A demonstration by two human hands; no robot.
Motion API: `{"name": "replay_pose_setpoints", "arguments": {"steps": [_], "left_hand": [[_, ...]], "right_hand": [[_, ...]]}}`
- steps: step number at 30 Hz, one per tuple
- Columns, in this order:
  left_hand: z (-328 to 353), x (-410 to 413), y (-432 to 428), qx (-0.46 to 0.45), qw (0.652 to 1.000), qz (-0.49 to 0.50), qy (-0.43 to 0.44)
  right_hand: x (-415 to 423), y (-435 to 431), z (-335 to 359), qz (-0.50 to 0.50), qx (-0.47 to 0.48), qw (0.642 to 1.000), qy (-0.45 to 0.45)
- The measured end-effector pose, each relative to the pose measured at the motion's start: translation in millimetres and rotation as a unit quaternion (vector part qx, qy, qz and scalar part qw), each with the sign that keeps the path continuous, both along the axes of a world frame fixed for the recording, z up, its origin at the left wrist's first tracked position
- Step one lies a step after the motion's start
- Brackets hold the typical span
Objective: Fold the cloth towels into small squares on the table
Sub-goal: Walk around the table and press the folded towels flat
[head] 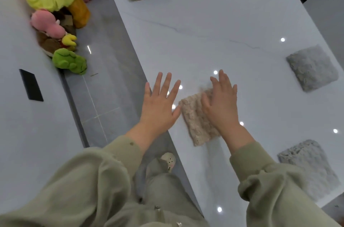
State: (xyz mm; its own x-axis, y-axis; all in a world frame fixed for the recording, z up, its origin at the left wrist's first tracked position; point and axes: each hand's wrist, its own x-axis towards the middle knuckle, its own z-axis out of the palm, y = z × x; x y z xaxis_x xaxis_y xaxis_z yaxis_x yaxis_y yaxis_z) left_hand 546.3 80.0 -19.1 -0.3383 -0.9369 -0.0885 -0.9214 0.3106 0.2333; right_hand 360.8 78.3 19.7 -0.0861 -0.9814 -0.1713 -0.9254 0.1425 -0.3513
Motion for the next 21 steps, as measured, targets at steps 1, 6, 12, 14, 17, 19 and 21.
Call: {"name": "replay_pose_setpoints", "arguments": {"steps": [1,6,12,14,17,19,21], "left_hand": [[4,12,-9,-0.007,0.999,-0.022,-0.021],[26,69,-55,0.007,0.997,-0.055,-0.052],[36,145,-134,0.007,0.985,-0.153,-0.085],[39,172,-164,0.002,0.980,-0.182,-0.087],[44,202,-205,-0.008,0.973,-0.213,-0.082],[45,210,-229,-0.008,0.970,-0.232,-0.072],[44,210,-252,-0.007,0.965,-0.252,-0.070]], "right_hand": [[14,-3,2,0.011,0.001,1.000,0.028],[89,-23,1,0.005,0.006,0.998,0.060],[181,-87,-5,-0.057,0.054,0.992,0.097],[207,-111,-2,-0.087,0.058,0.990,0.090],[235,-142,3,-0.120,0.057,0.987,0.089],[246,-160,6,-0.141,0.055,0.985,0.085],[250,-173,7,-0.163,0.050,0.981,0.088]]}}
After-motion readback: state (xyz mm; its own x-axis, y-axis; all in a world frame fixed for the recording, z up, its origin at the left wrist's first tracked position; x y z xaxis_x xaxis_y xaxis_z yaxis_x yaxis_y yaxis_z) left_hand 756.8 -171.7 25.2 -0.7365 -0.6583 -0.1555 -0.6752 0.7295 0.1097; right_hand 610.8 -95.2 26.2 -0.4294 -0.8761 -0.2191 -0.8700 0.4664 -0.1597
